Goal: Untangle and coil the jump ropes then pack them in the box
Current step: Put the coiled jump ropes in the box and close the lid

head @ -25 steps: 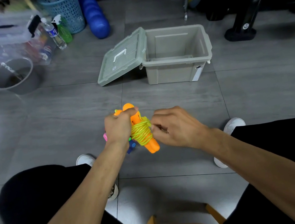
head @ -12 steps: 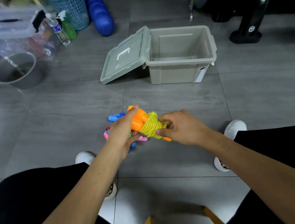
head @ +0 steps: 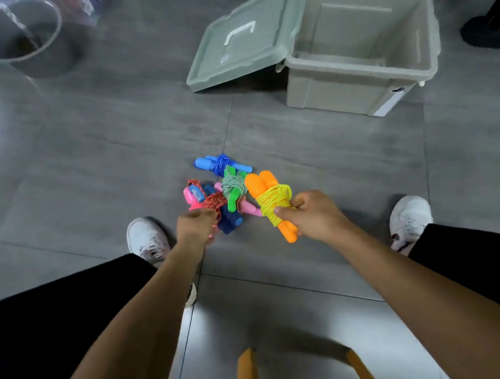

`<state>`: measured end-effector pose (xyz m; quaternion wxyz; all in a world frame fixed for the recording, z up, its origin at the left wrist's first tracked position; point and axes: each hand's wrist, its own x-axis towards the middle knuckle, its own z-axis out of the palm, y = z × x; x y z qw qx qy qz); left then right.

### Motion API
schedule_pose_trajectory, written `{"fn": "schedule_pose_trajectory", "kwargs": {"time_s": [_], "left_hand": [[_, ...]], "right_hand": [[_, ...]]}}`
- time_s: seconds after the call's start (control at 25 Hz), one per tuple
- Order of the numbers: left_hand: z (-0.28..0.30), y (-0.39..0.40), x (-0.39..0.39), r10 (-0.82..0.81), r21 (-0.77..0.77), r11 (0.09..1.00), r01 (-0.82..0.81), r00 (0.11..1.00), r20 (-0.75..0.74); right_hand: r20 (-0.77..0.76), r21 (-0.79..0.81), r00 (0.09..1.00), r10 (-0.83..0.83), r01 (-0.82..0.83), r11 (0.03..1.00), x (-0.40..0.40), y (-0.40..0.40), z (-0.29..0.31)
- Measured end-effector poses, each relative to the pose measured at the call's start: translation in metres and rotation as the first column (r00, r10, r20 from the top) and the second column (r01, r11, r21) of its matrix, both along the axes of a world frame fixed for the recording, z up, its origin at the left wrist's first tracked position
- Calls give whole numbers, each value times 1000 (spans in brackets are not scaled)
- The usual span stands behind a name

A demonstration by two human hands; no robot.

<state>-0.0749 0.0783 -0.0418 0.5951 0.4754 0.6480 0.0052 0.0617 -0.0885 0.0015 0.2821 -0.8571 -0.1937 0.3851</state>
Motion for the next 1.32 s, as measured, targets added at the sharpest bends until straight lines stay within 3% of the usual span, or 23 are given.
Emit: {"fn": "schedule_pose_trajectory", "kwargs": {"time_s": [0.12, 0.4, 0.6, 0.84, 1.0, 1.08, 1.16, 1.24, 1.32], "left_hand": [[-46, 18, -2, 50, 141, 990, -29, 988, -146], [-97, 33, 22, 158, 219, 966, -135, 983, -90], [-102, 32, 31, 18, 234, 972, 0, 997, -75], [-87, 33, 26, 183, 197, 962, -188, 982, 45], [-43, 34, 31, 344, 94, 919, -383, 895, 285], [-16, 37, 51, 315, -33, 944, -328, 869, 381], [7, 32, 82, 237, -162, 970, -182, 859, 453], [25, 25, 114, 140, -200, 978, -55, 886, 442], [39, 17, 154, 52, -172, 985, 22, 909, 415]], "right_hand": [[-73, -3, 997, -29, 28, 1000, 1, 19, -40], [-135, 7, 985, -107, 109, 994, 24, 35, -82], [-170, -9, 980, -105, 105, 994, 20, 34, -87], [-150, 0, 985, -83, 84, 996, 26, 23, -70], [-64, -2, 997, -41, 41, 999, 54, 31, -31], [-66, 13, 994, -85, 86, 996, 77, 40, -2], [-173, 58, 966, -195, 207, 977, 105, 43, 31], [-305, 67, 911, -276, 310, 948, 133, 42, 57], [-333, 95, 885, -325, 374, 923, 168, 32, 69]]}}
